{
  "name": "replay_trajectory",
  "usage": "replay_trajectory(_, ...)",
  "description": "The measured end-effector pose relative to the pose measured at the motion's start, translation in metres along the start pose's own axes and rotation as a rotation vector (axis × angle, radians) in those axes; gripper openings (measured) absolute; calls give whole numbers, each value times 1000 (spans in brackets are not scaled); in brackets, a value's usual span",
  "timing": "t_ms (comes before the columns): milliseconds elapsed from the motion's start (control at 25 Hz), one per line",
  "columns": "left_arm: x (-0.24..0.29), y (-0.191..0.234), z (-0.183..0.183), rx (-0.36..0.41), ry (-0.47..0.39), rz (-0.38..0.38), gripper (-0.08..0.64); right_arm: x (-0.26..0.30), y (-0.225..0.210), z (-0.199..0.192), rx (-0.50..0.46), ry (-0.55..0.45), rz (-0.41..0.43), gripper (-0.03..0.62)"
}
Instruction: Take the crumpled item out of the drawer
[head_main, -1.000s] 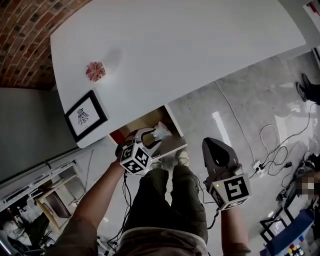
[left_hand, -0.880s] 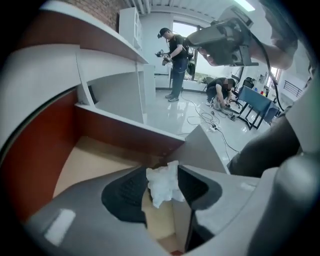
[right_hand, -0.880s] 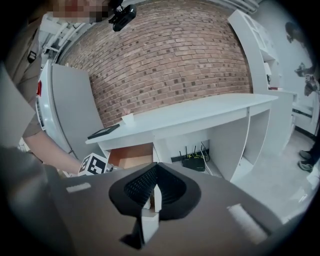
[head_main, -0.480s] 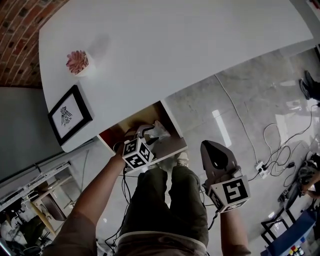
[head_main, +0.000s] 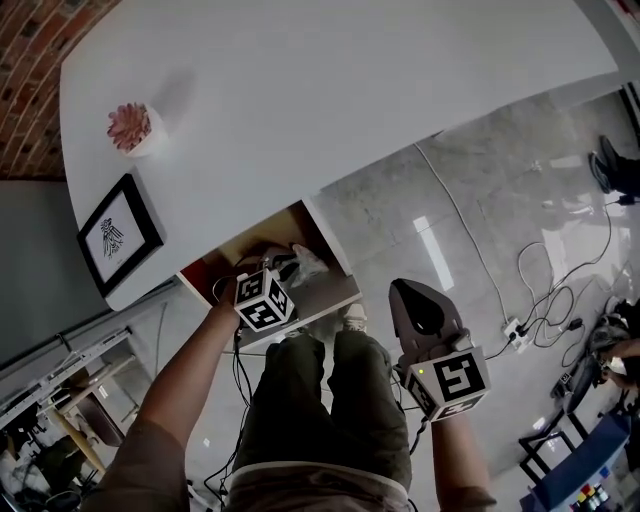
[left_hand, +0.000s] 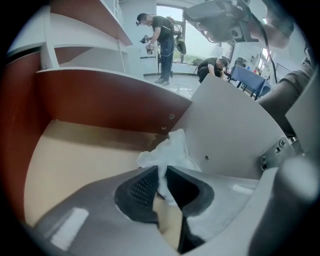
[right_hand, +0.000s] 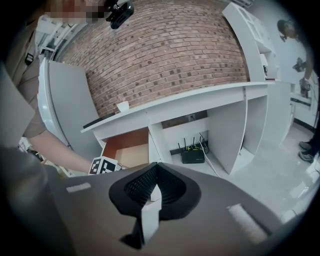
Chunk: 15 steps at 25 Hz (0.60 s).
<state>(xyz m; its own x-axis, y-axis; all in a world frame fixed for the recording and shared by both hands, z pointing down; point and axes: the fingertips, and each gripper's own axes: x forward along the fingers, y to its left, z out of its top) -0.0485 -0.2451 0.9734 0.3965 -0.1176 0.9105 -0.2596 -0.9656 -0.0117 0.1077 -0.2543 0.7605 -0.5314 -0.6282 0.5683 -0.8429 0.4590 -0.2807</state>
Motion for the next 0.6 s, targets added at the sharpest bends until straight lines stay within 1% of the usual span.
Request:
replay_trajectory(80, -3, -2, 3, 3, 5, 0, 36, -2, -1, 1, 1, 10, -4, 28)
replay_trajectory(160, -13, -1, 8, -16, -6, 8, 31, -7, 0, 11, -3, -6, -9, 28)
replay_trajectory(280, -40, 5, 19, -92, -53, 32, 29, -14, 7, 35, -17, -41, -9, 28)
replay_trajectory(440, -78, -1, 35, -141, -90, 47, 29, -33, 18, 62, -23, -51, -8, 28)
replay_trajectory(600, -126, 3, 52, -226, -148, 95, 29, -54, 34, 95, -39, -74, -5, 28)
